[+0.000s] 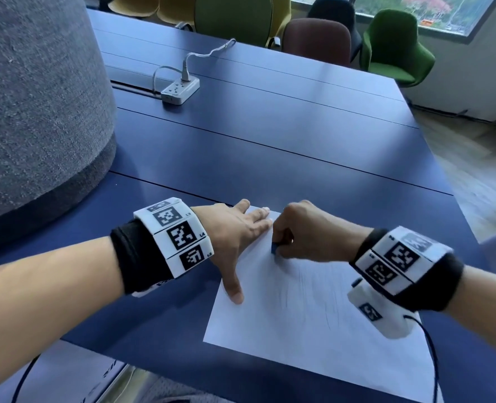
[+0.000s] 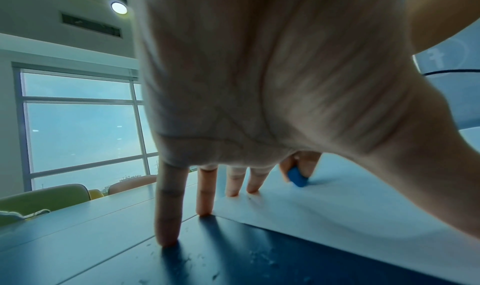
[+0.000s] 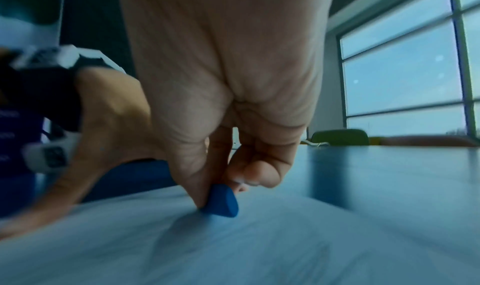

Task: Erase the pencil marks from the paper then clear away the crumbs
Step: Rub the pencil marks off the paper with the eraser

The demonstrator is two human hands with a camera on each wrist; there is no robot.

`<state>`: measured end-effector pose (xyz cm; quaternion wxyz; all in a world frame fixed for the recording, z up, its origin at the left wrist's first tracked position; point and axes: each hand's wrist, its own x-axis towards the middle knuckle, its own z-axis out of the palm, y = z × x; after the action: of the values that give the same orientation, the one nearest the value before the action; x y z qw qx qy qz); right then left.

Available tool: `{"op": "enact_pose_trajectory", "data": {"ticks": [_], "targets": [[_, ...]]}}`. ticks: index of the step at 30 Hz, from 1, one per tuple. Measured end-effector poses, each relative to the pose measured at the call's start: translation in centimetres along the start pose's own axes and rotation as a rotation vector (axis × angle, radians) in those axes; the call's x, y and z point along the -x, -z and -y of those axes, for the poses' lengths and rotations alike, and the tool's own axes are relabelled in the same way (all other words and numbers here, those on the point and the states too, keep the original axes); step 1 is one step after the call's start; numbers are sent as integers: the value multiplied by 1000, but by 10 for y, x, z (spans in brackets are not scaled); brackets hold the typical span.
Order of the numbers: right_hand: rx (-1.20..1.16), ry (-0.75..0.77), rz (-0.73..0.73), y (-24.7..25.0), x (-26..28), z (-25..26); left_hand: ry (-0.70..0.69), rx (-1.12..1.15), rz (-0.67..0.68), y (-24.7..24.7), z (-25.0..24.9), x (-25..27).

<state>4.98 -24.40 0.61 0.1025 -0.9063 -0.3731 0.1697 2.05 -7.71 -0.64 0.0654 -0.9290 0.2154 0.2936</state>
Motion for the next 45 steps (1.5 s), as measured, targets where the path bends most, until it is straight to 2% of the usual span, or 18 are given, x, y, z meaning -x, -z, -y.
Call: {"op": "enact_pose_trajectory", "data": {"ticks": [4, 9, 14, 16, 20, 25, 30, 35, 37, 41, 43, 45], "targets": [[-12, -51, -111, 2, -10, -11, 0, -14, -6, 0, -1, 0], [-63, 6, 47, -8, 10, 8, -9, -9, -8, -2, 1, 0], [-15, -65, -112, 7, -11, -18, 4, -12, 3, -2, 1, 0], [8, -21, -79, 2, -4, -10, -4, -3, -2, -1, 1, 0], [4, 62, 81, -3, 9, 7, -7, -9, -3, -2, 2, 1], [59, 22, -78, -4, 1, -2, -23, -16, -24, -1, 2, -2], [-6, 137, 121, -17, 27, 22, 12, -17, 12, -2, -1, -2], [-12, 80, -32, -13, 15, 9, 8, -23, 8, -1, -1, -1], [4, 99, 17, -20, 24, 16, 14, -40, 12, -2, -1, -2], [-20, 212, 207, -24, 37, 31, 14, -65, 13, -4, 0, -4], [-29, 162, 167, -14, 25, 22, 17, -51, 17, -3, 1, -3], [-2, 100, 64, -8, 15, 11, 16, -35, 16, -2, 0, -3]]}}
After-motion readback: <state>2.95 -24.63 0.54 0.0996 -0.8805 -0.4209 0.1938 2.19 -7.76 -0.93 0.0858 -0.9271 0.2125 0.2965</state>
